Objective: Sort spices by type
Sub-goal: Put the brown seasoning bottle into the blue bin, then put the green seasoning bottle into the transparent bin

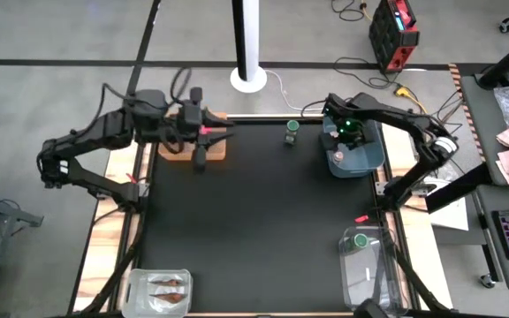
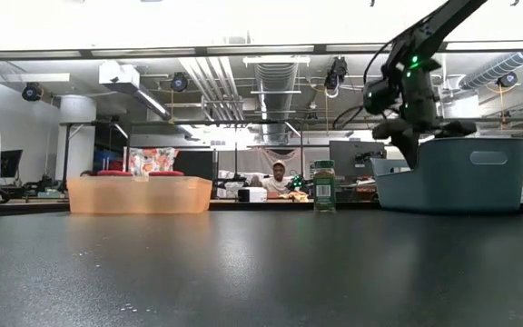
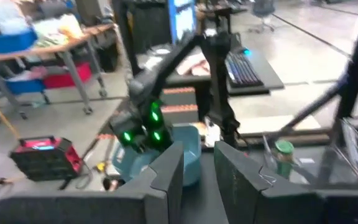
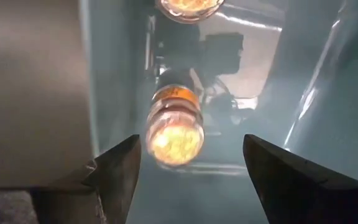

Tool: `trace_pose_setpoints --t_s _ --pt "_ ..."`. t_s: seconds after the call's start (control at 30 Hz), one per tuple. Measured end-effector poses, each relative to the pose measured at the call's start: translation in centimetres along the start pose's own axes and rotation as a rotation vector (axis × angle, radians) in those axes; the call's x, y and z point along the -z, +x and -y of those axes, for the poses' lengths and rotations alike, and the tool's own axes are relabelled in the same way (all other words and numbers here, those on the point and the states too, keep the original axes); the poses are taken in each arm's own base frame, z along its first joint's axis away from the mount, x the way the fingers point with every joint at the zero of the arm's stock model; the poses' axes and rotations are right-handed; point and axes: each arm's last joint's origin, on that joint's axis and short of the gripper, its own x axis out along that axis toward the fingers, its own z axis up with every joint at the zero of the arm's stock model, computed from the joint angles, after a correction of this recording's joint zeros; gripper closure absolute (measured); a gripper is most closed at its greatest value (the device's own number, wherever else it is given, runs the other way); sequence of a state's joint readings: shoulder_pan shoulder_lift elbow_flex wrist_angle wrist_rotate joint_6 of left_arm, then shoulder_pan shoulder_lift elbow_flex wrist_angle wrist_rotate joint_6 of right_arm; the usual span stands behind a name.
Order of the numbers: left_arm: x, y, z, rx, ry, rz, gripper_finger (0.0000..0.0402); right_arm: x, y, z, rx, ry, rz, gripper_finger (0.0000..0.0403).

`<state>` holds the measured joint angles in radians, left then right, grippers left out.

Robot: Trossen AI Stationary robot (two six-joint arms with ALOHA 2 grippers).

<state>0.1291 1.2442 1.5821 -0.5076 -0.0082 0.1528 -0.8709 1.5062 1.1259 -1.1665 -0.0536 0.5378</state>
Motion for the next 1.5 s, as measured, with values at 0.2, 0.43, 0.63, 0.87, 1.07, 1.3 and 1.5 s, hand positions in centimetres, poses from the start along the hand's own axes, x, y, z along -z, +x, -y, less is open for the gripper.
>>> trace_pose_setpoints --t_s 0.2,0.43,0.63,0.87,1.07,1.3,1.5 --pt "-1.1 -0.9 -0.3 -0.033 -0.026 0.032 0.0326 -1.1 1.9 -0.1 0.035 0.000 -0.063 0.0145" --pt "-0.9 -0.5 -0.6 -0.049 -0.027 0.025 0.0326 -1.1 1.9 -0.1 0.028 0.003 -0.062 0.0156" --pt "-1.2 -0.5 -1.1 -0.068 -0.043 0.032 0.0326 -0.8 1.1 0.0 0.011 0.017 -0.034 0.0145" --pt "-1.8 -0.8 -1.8 -0.100 -0.067 0.053 0.0326 -0.9 -1.0 -0.2 -0.027 0.013 0.034 0.0133" --pt "-2.1 -1.2 -2.2 -0.116 -0.103 0.062 0.0326 -1.4 -2.3 -0.5 -0.031 -0.024 0.099 0.0141" --pt "-0.8 -0.1 -2.1 -0.107 -0.059 -0.012 0.0326 -1.4 -7.1 -2.4 -0.226 -0.211 0.502 0.0169" --pt "3.0 1.8 -1.5 -0.068 0.115 -0.188 0.0326 0.4 -11.1 -4.8 -0.354 -0.453 0.888 0.0202"
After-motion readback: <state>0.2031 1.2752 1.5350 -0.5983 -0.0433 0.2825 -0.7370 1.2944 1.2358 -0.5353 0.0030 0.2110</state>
